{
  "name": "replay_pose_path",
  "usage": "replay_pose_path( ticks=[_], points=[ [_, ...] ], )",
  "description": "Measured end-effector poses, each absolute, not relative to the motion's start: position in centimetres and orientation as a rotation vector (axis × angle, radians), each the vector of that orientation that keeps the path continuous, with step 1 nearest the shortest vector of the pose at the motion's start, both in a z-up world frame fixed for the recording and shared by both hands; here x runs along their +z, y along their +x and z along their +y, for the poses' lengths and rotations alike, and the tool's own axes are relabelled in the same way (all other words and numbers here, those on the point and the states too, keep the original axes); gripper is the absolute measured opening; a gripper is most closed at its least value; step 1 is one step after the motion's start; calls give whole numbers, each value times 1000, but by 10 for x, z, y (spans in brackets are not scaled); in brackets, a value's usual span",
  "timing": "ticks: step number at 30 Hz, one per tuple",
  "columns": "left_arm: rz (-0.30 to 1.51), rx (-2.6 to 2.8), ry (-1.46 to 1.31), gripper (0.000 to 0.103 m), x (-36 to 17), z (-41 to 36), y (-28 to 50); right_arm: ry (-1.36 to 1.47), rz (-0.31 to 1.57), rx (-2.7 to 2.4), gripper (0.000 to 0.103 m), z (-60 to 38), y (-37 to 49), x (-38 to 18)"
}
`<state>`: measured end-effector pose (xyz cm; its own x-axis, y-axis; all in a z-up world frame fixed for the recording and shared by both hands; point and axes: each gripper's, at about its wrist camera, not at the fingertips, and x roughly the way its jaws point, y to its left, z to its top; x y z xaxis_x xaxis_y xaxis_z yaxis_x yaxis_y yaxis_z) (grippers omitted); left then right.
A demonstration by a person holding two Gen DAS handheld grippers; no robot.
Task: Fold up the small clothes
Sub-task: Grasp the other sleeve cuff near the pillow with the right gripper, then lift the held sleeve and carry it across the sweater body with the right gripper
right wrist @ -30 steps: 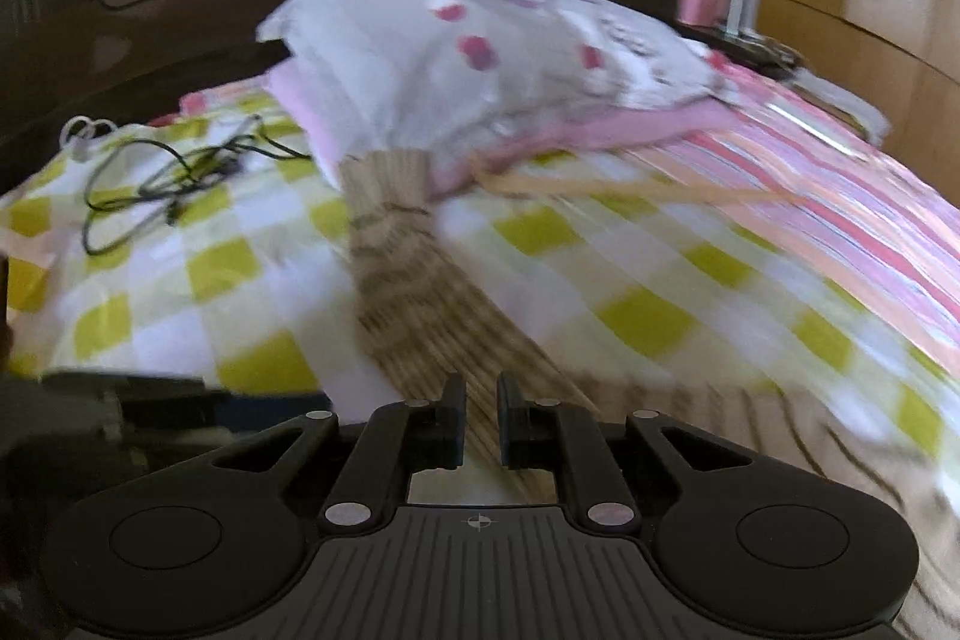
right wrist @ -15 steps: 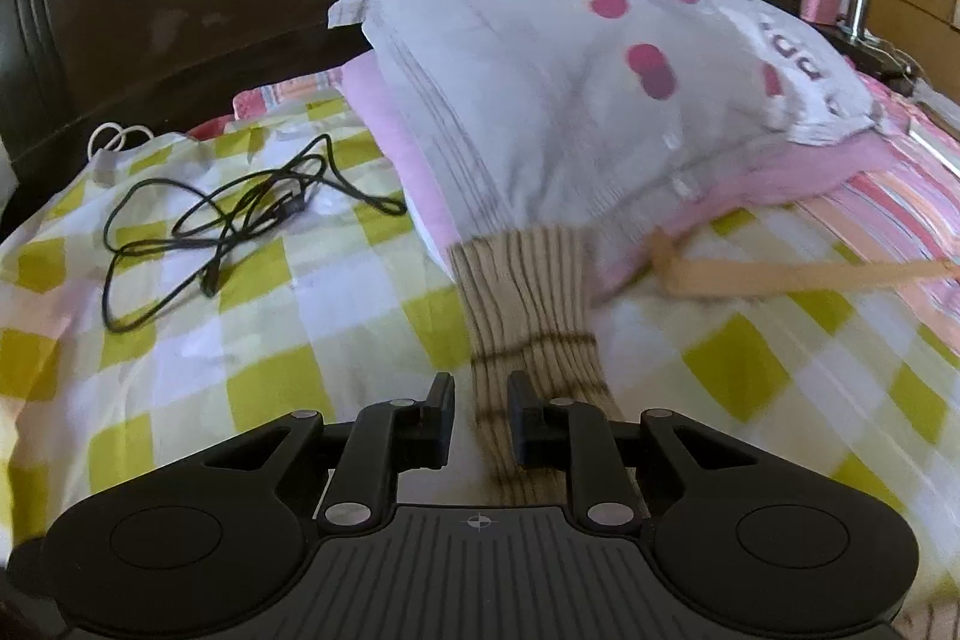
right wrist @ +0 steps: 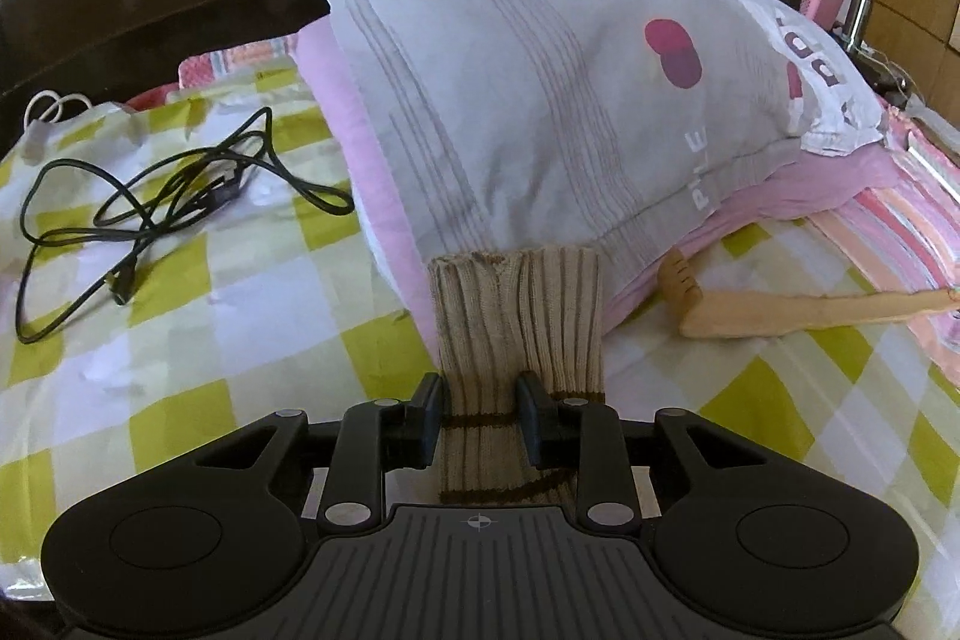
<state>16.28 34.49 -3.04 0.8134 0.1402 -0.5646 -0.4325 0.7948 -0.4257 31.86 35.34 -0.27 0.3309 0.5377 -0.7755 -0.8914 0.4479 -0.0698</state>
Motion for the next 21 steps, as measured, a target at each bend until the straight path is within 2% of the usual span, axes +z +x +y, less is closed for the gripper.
replay_pose_path(
  ticks=[8,21],
  points=[
    [541,320,-586,42,-31,347,163,-444,770,1036,28,339,324,12],
    [547,314,-584,42,-33,346,165,-517,751,998,29,360,328,-6]
  ],
)
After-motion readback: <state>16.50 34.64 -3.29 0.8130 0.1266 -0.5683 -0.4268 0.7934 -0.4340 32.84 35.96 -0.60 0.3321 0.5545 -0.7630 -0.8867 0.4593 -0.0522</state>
